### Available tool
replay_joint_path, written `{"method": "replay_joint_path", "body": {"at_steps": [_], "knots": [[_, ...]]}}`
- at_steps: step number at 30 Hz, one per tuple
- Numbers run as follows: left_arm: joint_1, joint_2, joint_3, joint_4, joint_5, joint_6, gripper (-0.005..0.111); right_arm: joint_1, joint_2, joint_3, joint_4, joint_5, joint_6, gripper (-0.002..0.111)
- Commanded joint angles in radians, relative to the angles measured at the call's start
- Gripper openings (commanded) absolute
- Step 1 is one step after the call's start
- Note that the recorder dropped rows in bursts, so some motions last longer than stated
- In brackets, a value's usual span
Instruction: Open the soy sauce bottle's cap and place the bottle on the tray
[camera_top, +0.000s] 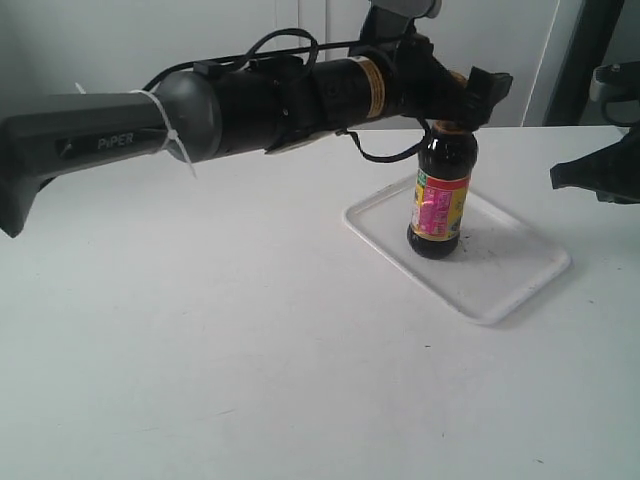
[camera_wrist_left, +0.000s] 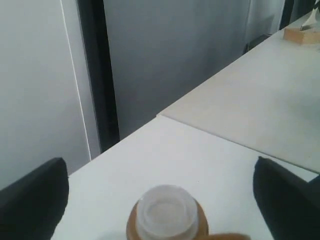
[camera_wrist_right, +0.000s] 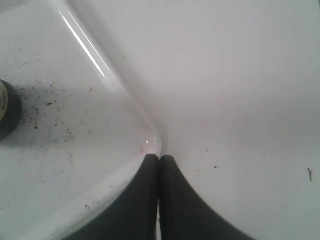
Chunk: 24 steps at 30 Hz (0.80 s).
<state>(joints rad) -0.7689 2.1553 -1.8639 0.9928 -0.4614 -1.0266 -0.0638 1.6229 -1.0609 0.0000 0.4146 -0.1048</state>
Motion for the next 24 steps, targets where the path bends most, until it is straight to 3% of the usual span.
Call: {"method": "replay_joint_path", "body": {"at_steps": [1,10,16,19,24], "knots": [[-0.001,-0.045,0.001,0.025,0.013,-0.010,0.105,-0.007,-0.001,0.003,0.000,-0.012,0.003,0.000],[-0.001,-0.097,0.001,0.104,0.048,-0.070,0.105,-0.007,-0.001,0.003,0.005,-0.016,0.003,0.000],[-0.001,-0.142,0.001,0.353,0.055,-0.294,0.101,-0.007,-0.001,0.003,0.005,-0.016,0.003,0.000],[-0.001,-0.168,0.001,0.514,0.052,-0.447,0.084,-0.007,-0.001,0.003,0.005,-0.016,0.003,0.000],[-0.001,-0.213,0.001,0.726,-0.081,-0.612,0.030,-0.007,-0.001,0.003,0.007,-0.022,0.003,0.000]]}}
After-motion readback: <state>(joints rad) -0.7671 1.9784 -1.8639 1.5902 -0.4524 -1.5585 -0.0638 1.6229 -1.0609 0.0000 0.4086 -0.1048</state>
